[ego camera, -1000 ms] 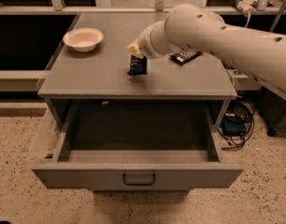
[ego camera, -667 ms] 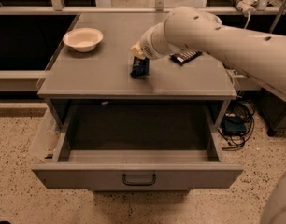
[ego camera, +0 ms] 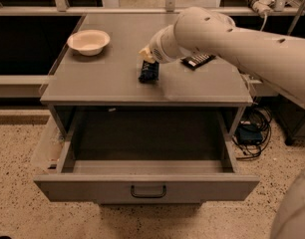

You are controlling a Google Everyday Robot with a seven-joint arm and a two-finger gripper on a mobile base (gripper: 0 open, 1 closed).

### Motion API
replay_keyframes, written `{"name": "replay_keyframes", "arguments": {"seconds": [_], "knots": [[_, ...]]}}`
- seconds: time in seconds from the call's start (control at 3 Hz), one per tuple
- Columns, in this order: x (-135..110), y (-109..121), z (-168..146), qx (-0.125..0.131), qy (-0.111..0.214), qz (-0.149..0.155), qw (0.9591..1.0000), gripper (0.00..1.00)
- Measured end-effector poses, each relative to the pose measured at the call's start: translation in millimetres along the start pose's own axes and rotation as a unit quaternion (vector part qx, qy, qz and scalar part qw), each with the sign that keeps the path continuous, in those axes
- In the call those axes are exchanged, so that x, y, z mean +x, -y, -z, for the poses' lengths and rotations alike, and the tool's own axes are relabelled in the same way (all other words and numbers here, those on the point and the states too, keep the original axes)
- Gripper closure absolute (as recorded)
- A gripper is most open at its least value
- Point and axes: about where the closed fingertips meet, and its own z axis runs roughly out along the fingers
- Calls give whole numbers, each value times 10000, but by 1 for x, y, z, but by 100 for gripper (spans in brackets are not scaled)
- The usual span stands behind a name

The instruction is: Pick rxbar blueberry from top drawer and place on counter

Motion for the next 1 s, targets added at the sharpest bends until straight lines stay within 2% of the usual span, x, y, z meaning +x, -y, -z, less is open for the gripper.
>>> {"name": "replay_keyframes", "arguments": {"seconds": [0.67, 1.0], "knots": [[0, 0, 0, 0, 0, 0, 10000, 23], [0, 0, 0, 0, 0, 0, 10000, 2]]}}
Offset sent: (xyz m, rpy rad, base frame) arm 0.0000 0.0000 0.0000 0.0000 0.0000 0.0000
